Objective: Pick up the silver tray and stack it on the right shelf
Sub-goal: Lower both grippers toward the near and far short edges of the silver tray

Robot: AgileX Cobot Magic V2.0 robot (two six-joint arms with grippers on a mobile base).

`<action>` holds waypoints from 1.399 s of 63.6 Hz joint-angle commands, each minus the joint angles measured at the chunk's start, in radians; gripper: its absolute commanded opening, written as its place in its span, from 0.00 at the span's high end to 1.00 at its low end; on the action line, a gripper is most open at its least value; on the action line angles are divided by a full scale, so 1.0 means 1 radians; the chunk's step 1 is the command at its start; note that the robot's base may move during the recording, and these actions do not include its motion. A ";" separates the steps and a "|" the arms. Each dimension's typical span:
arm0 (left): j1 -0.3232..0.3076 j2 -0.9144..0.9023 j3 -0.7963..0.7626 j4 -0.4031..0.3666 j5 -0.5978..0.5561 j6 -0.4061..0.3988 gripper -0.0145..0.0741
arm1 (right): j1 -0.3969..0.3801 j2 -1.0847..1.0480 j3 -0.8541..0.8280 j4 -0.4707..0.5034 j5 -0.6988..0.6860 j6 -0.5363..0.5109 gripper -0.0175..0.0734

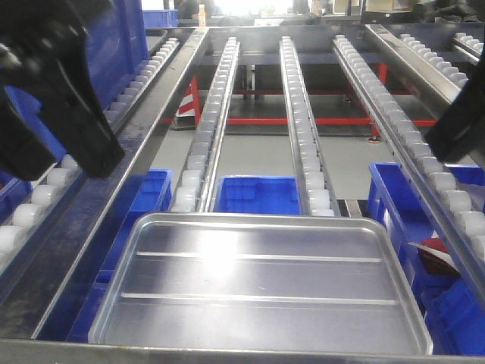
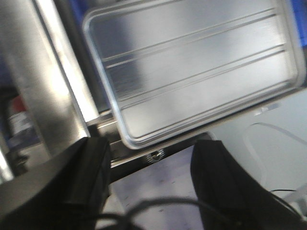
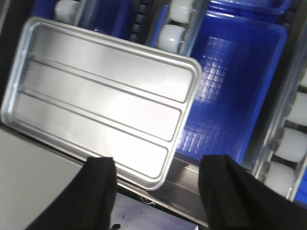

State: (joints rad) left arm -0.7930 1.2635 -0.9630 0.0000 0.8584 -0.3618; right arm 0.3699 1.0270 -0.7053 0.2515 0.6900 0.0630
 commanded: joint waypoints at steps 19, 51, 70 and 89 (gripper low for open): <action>-0.138 0.255 -0.199 0.346 0.056 -0.456 0.52 | -0.007 0.165 -0.041 -0.010 -0.048 0.036 0.27; -0.090 0.317 -0.190 0.324 -0.024 -0.528 0.52 | 0.006 0.323 -0.062 -0.039 -0.140 0.099 0.27; -0.088 0.362 -0.166 0.317 -0.020 -0.505 0.52 | 0.040 0.377 -0.072 -0.093 -0.159 0.176 0.27; -0.081 0.362 -0.166 0.306 -0.001 -0.488 0.52 | 0.078 0.387 -0.204 -0.258 -0.005 0.281 0.27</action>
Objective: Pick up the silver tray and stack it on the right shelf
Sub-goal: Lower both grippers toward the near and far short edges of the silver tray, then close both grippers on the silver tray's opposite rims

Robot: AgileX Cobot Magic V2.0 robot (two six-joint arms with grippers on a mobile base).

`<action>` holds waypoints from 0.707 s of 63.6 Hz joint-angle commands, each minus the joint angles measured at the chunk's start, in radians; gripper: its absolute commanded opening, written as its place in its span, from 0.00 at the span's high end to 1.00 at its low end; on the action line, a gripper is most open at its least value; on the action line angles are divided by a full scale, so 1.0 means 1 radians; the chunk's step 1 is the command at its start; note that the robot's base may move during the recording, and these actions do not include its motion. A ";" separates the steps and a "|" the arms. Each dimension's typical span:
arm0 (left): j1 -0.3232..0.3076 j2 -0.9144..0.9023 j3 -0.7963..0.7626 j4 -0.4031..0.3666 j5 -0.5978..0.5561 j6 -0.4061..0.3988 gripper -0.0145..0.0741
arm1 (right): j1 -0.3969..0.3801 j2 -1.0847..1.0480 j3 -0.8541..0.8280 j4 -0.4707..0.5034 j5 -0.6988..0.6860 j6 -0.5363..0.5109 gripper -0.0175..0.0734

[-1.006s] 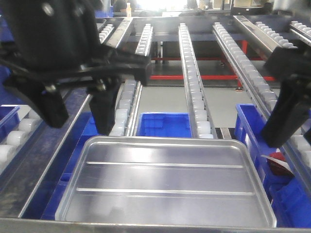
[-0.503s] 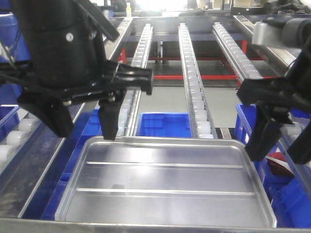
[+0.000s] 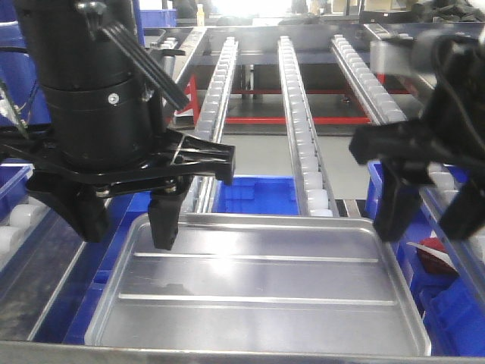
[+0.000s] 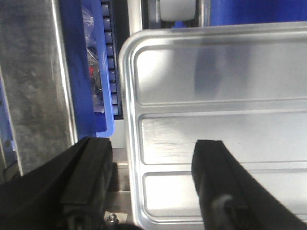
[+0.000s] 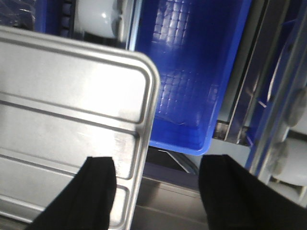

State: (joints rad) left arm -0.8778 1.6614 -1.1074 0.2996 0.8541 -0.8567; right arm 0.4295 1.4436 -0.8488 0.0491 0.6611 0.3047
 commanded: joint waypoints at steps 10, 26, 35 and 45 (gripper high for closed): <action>0.004 -0.036 -0.022 0.006 0.006 0.015 0.52 | 0.080 -0.030 -0.088 -0.194 0.064 0.214 0.27; 0.004 -0.034 -0.022 0.006 0.004 0.017 0.52 | 0.092 -0.023 -0.088 -0.205 0.059 0.295 0.27; 0.004 -0.022 -0.022 0.006 -0.001 0.017 0.52 | 0.092 0.012 -0.088 -0.168 0.073 0.292 0.27; 0.024 -0.005 -0.022 -0.018 -0.001 0.019 0.52 | 0.093 0.052 -0.088 -0.166 0.066 0.292 0.27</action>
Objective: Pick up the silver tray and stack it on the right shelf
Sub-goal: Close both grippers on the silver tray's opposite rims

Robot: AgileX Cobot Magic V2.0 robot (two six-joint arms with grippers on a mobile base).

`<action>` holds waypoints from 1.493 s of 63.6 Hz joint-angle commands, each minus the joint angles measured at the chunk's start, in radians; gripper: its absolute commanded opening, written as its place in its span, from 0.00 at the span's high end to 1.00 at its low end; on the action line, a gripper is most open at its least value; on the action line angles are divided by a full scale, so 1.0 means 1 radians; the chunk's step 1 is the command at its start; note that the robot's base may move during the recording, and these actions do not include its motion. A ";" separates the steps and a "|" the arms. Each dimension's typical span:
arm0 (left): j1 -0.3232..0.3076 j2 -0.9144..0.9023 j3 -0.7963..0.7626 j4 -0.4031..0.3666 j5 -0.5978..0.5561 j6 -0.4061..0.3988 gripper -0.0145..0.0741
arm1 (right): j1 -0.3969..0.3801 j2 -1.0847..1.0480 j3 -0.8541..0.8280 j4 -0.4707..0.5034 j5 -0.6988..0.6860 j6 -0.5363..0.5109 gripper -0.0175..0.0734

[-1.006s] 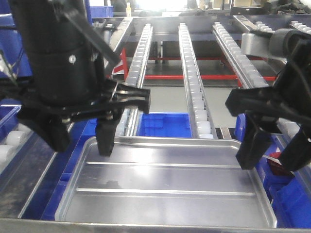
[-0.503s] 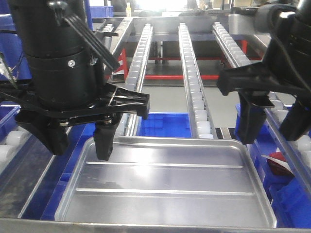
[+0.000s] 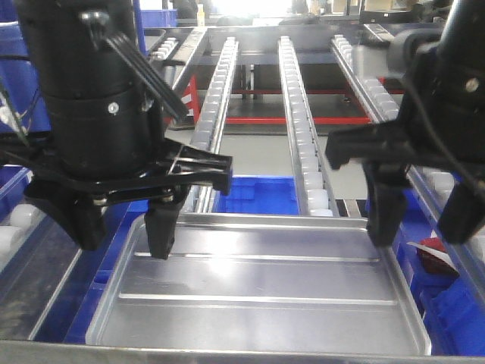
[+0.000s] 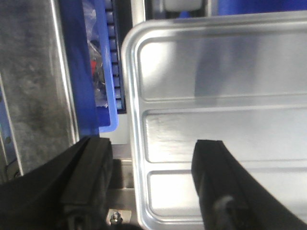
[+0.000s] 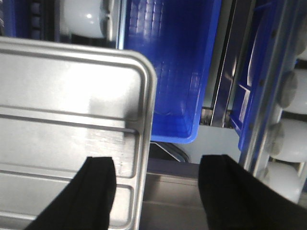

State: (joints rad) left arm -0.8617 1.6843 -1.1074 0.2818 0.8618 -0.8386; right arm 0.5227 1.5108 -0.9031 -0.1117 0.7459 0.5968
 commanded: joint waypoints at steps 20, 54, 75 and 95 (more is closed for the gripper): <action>0.021 0.013 -0.022 -0.039 -0.058 0.009 0.52 | 0.000 0.033 -0.019 -0.005 -0.070 -0.001 0.27; 0.022 0.031 -0.022 -0.040 -0.101 0.009 0.52 | 0.000 0.077 0.017 -0.005 -0.153 -0.002 0.27; 0.022 0.059 -0.022 -0.067 -0.106 0.009 0.52 | 0.000 0.085 0.017 -0.005 -0.155 -0.002 0.27; 0.022 0.070 -0.022 -0.074 -0.106 0.009 0.52 | 0.000 0.085 0.046 -0.005 -0.167 -0.002 0.63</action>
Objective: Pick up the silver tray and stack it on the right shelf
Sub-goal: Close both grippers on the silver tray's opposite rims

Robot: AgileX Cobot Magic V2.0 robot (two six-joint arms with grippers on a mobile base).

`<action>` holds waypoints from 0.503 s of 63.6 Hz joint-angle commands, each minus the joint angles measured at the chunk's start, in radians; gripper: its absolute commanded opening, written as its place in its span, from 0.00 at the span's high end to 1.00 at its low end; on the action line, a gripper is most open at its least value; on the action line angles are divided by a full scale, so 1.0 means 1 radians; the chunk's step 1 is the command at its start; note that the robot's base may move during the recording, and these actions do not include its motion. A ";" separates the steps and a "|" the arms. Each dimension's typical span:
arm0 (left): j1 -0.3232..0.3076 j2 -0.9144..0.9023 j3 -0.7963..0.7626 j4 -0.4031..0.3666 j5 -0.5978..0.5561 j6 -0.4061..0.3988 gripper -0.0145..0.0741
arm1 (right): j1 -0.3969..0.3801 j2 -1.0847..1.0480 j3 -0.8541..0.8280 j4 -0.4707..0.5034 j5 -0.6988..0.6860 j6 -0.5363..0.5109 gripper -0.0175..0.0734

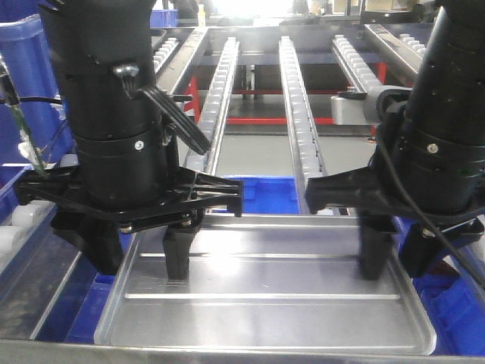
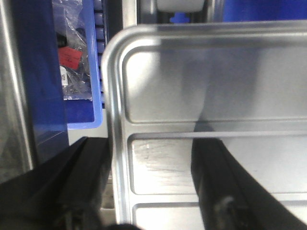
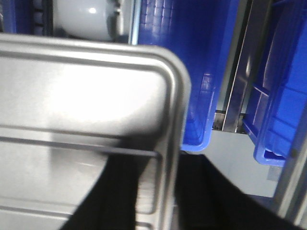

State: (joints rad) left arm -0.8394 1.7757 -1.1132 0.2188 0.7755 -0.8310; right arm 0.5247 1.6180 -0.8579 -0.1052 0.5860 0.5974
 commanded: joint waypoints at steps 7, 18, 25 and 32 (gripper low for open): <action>0.000 -0.022 -0.016 -0.011 -0.019 0.002 0.60 | -0.002 -0.023 0.001 -0.012 -0.007 -0.002 0.75; 0.000 -0.022 -0.016 0.004 -0.018 0.002 0.88 | -0.002 -0.023 0.001 -0.012 -0.009 -0.003 0.75; 0.000 -0.022 -0.016 0.006 -0.018 0.002 0.93 | -0.002 -0.026 -0.001 -0.027 -0.008 -0.003 0.75; 0.000 -0.028 -0.018 0.006 -0.016 0.002 0.94 | -0.002 -0.037 -0.003 -0.032 -0.001 -0.003 0.75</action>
State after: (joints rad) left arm -0.8315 1.7757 -1.1132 0.2532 0.8237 -0.8329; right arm 0.5228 1.6098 -0.8539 -0.1205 0.5961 0.6064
